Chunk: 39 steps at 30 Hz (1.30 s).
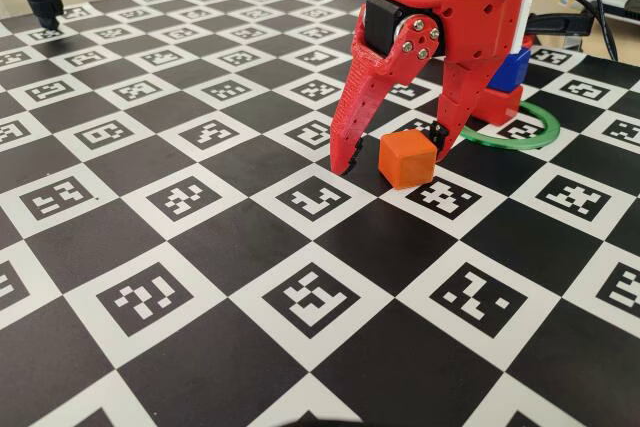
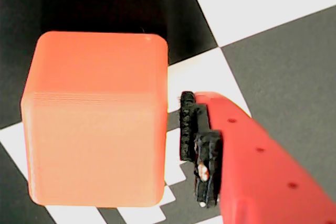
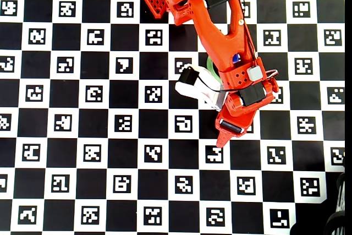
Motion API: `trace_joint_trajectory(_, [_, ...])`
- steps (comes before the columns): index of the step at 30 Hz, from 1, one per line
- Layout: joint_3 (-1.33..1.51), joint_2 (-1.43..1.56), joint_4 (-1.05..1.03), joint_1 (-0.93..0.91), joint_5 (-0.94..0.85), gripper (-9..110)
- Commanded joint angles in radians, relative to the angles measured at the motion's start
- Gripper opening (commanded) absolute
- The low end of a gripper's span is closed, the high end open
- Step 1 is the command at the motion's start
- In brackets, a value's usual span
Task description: Grab the red cube then put it in the green circle then put the blue cube on top and finally the orange cube on top
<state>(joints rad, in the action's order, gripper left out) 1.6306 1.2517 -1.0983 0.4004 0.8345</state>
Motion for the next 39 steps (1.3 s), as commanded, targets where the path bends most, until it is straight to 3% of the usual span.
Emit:
trace_joint_trajectory(1, [-0.069,0.017,-0.006,0.005,0.014,38])
trace_joint_trajectory(10, [-0.071,0.008,0.000,0.011,0.034,33])
trace_joint_trajectory(16, [-0.064,0.005,0.020,-0.014,0.038,9])
trace_joint_trajectory(39, [0.041,0.367,-0.133,-0.021,-0.104,6])
